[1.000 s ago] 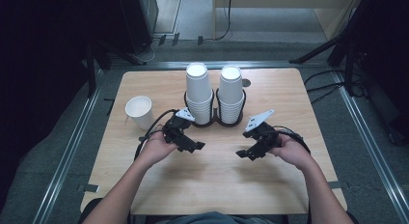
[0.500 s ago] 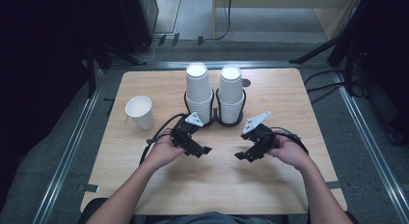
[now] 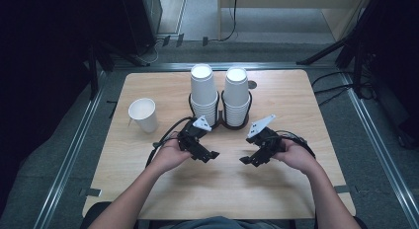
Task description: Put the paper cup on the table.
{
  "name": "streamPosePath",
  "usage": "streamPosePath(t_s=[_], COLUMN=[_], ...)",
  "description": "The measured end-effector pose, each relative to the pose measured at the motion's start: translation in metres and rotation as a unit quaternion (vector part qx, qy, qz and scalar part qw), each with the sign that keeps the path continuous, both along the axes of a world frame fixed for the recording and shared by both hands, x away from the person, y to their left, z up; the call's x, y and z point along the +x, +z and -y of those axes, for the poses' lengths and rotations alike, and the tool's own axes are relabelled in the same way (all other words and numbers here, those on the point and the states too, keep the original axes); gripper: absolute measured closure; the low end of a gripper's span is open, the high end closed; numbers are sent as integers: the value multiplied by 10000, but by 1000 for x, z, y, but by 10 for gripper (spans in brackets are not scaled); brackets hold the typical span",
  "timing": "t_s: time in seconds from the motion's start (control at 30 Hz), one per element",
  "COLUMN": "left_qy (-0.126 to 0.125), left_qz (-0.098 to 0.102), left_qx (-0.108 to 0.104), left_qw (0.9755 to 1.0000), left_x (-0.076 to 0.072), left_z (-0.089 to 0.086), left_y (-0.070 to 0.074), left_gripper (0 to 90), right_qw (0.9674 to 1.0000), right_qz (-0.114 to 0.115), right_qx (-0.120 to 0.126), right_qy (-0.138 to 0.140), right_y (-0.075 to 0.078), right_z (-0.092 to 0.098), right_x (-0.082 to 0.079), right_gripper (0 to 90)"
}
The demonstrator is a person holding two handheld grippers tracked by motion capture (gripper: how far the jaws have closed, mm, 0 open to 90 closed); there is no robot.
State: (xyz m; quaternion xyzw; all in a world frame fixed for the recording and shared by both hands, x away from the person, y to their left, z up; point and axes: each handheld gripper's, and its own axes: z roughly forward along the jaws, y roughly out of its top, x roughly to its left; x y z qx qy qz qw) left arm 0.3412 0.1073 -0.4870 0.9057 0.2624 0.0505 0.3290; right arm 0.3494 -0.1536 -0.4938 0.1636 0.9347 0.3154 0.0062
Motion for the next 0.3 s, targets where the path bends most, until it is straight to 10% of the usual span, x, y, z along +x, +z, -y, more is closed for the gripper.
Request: streamPosePath(t_s=[0.3], left_qy=[32], left_qz=[-8], left_qx=[60], left_qw=[10000], left_x=[3], left_z=[-4], left_y=[-2], left_gripper=[0], right_qw=[10000], right_qz=[31], right_qx=[3], right_qy=[1], right_y=[0], right_z=[1], right_x=[0], right_gripper=[187])
